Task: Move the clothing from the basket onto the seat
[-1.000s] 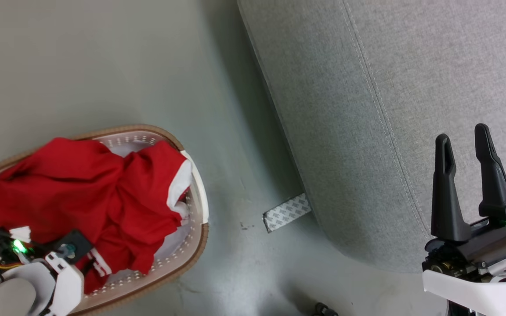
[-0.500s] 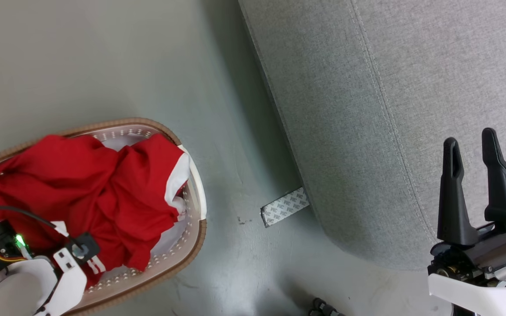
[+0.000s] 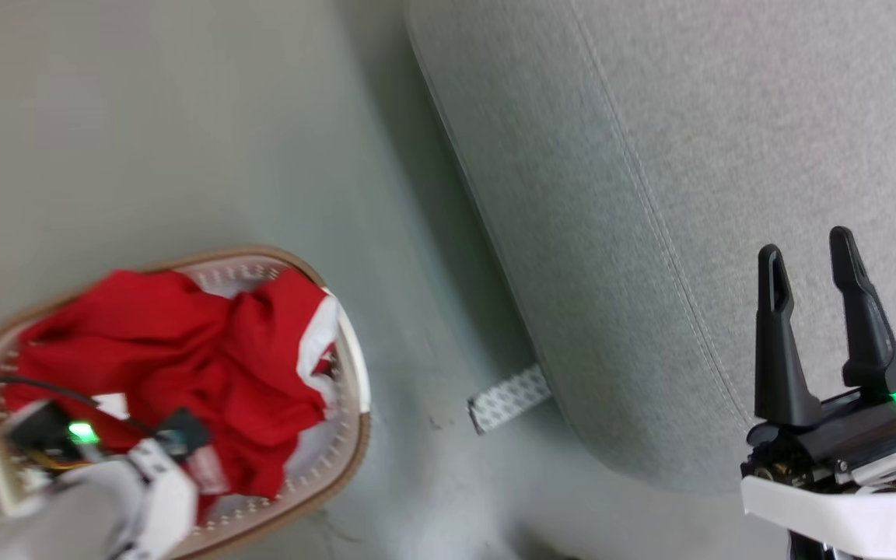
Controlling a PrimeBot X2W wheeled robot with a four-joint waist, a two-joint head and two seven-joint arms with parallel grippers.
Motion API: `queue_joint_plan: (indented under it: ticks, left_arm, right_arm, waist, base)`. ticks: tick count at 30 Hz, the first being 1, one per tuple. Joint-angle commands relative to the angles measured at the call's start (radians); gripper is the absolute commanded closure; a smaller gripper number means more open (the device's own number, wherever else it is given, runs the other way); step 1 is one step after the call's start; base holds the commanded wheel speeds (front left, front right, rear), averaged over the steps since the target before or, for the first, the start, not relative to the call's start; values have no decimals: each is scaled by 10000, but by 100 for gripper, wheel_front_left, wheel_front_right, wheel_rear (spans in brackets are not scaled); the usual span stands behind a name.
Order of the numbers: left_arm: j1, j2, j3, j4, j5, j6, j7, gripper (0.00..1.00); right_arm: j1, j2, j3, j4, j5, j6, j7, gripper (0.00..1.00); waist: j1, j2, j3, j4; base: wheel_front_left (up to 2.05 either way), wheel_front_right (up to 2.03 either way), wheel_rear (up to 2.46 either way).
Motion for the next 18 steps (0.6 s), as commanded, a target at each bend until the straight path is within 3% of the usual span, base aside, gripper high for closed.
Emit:
queue_joint_plan:
  ticks: [1, 11, 18]
  left_arm:
    - [-10, -320, 57, 87, -237, -32, -222, 100]
    - [104, -2097, 30, 472, -1321, -107, -1463, 100]
    - [381, -2734, -46, -265, -2628, -94, -1710, 100]
  right_arm:
    - [-126, -27, -140, 129, -200, -21, -3, 0]
    - [-396, -33, -575, 1122, -1176, -21, -3, 0]
    - [-206, -30, -902, 1864, -1600, -21, -1, 0]
  waist:
    - [0, 0, -654, 445]
    - [0, 0, -2843, 1996]
    - [0, 0, -4231, 3095]
  base:
    - [0, 0, 0]
    - [0, 0, 0]
    - [0, 0, 0]
